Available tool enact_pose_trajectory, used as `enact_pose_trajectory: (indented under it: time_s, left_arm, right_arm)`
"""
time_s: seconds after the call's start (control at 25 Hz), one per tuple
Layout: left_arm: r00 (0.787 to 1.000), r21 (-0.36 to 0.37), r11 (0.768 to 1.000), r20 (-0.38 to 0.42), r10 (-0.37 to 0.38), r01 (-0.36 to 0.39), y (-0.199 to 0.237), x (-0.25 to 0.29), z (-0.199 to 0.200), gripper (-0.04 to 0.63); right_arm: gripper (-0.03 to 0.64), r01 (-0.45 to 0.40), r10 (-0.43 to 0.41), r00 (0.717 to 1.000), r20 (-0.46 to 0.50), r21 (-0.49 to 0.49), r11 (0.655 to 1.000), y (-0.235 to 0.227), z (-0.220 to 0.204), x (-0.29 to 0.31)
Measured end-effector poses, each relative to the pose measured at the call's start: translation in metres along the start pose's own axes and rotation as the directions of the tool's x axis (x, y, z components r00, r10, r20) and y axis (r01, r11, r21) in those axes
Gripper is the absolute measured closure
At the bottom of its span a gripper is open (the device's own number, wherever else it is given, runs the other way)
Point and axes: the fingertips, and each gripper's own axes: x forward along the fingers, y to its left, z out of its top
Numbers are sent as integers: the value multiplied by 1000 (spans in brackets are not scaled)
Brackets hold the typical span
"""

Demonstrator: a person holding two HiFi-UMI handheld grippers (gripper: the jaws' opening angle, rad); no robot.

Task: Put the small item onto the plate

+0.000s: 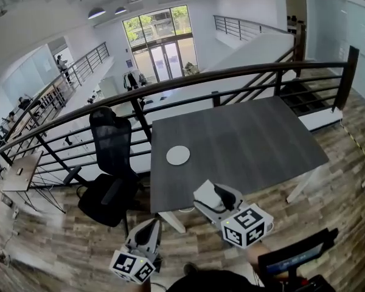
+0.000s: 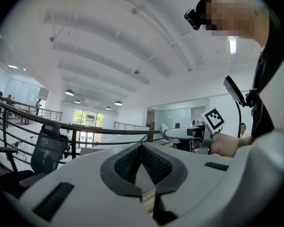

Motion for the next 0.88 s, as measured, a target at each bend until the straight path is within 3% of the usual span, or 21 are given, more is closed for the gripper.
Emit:
enact_pose_trajectory:
  time_s: [0.88]
  left_arm:
    - [991,-10,991,19,-135,135,128,10,-4,592]
  right_arm:
    - [310,110,-109,994,10,-16,994,26,3,113]
